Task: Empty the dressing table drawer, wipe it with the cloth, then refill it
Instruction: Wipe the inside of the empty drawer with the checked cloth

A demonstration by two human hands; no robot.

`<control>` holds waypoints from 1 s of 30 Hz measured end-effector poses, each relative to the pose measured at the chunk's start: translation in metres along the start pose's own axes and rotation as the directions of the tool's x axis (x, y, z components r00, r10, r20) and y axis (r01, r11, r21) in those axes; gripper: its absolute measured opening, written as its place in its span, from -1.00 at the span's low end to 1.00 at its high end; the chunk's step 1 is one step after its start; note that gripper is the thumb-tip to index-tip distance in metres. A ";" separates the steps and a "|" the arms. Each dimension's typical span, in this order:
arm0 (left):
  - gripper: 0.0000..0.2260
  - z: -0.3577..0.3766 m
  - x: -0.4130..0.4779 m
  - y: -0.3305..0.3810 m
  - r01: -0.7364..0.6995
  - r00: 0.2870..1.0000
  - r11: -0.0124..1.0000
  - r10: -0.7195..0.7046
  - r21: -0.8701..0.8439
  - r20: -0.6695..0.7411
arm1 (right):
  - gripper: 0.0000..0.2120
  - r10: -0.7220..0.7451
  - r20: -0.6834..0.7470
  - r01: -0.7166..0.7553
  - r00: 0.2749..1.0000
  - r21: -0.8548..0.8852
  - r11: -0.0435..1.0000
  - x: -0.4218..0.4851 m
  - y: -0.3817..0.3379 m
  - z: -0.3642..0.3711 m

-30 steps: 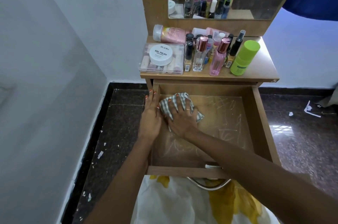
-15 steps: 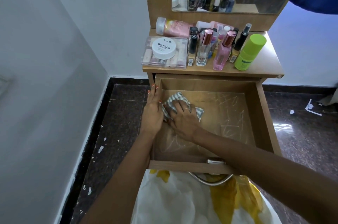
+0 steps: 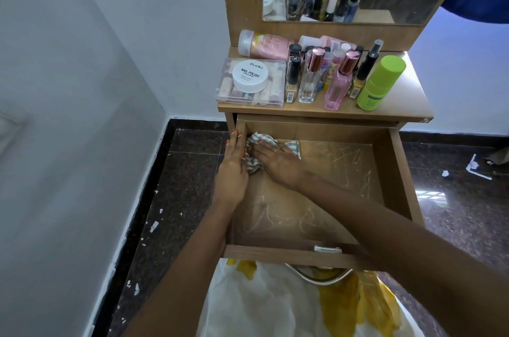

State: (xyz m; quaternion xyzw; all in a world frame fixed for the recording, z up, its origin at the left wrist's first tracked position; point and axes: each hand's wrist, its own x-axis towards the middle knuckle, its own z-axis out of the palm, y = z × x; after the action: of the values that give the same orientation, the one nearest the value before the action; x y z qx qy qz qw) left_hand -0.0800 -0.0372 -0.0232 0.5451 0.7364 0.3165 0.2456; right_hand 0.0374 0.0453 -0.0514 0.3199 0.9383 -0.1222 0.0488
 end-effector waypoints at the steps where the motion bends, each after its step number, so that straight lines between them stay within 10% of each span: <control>1: -0.52 0.000 0.000 0.000 -0.004 1.000 1.000 0.004 0.003 -0.001 | -0.53 0.010 -0.004 -0.010 1.000 0.008 1.000 0.000 0.000 0.000; 30: -0.46 0.003 -0.005 0.005 0.019 1.000 0.997 -0.019 0.072 -0.001 | -0.51 0.099 0.068 -0.102 0.993 0.037 0.994 -0.013 -0.007 0.003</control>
State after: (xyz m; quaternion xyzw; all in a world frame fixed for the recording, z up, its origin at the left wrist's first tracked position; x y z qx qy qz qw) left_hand -0.0735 -0.0407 -0.0214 0.5466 0.7525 0.2876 0.2286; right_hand 0.0431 0.0314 -0.0507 0.3635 0.9162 -0.1489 0.0795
